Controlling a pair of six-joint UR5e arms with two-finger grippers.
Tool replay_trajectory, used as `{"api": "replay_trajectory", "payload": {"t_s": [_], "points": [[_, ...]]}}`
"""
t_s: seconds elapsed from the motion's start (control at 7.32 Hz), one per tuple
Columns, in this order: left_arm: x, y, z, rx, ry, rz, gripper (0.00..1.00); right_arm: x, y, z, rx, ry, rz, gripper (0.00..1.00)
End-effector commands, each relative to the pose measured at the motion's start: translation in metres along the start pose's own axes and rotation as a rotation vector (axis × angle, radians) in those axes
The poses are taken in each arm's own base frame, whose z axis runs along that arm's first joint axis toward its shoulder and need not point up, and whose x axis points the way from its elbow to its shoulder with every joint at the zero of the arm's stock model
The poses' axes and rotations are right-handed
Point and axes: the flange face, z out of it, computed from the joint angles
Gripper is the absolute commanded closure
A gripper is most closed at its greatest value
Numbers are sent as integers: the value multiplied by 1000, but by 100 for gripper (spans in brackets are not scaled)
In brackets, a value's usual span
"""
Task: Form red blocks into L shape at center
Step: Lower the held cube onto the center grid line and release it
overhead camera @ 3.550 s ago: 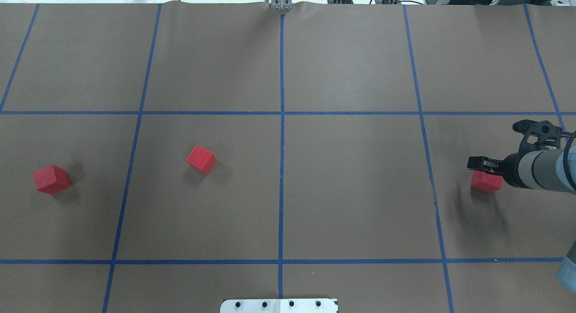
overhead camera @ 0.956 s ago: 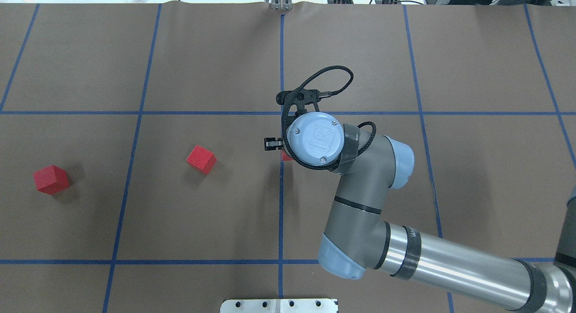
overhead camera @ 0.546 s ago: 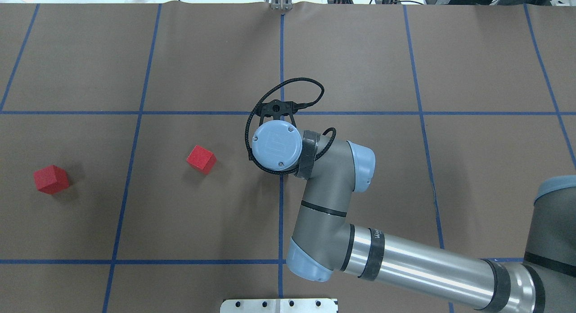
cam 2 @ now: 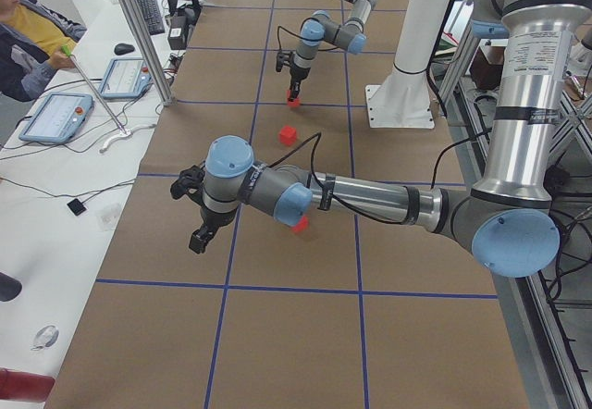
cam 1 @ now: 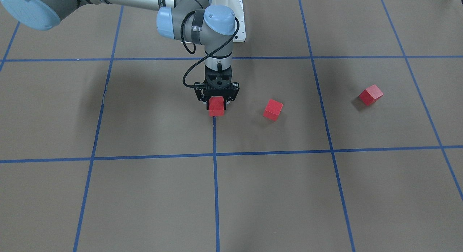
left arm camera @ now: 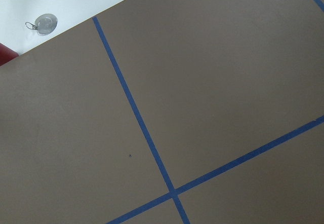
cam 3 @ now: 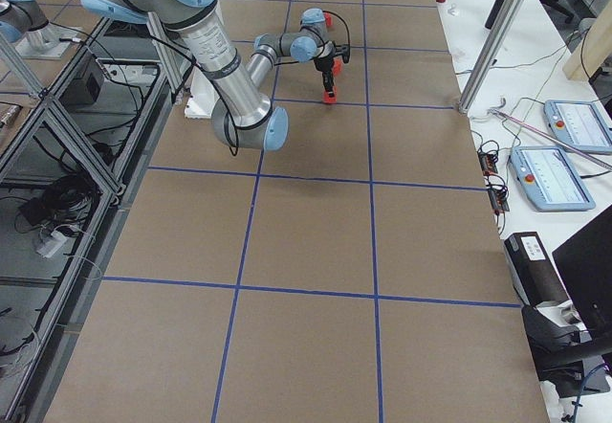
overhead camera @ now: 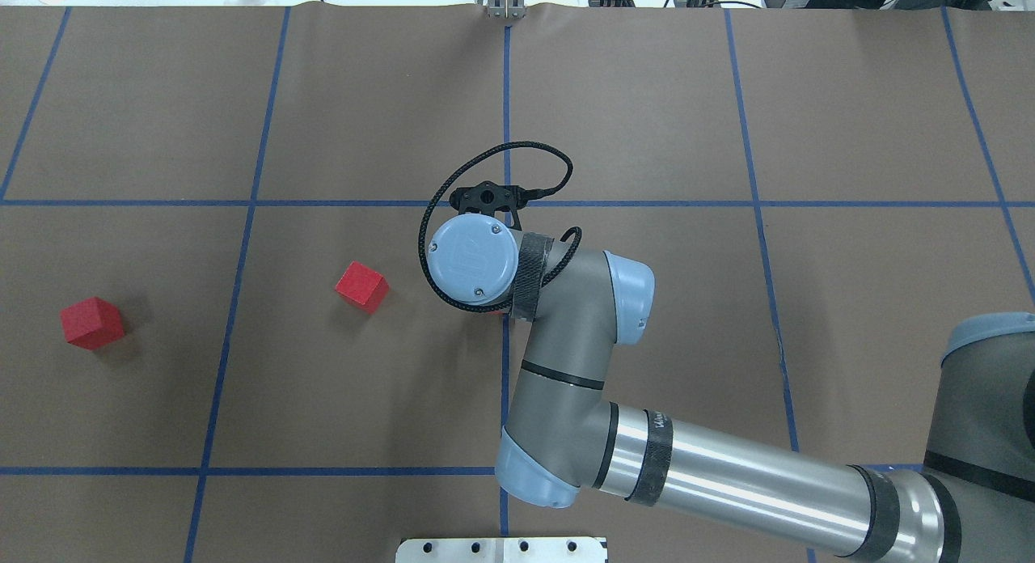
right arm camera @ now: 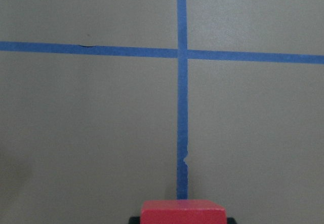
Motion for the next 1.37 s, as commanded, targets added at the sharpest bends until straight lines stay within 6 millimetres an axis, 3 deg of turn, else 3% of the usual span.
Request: {"api": "replay_trajectory", "payload": {"t_s": [0.0, 0.41, 1.09, 1.23], "points": [[0, 0, 0, 1, 0, 1, 0, 0, 0, 0, 0, -5, 18, 74], [0, 0, -1, 1, 0, 1, 0, 8, 3, 9, -4, 10, 18, 62], [0, 0, 0, 1, 0, 1, 0, 5, 4, 6, -13, 1, 30, 42], [0, 0, 0, 1, 0, 1, 0, 4, 5, 6, -14, 1, 29, 31]]}}
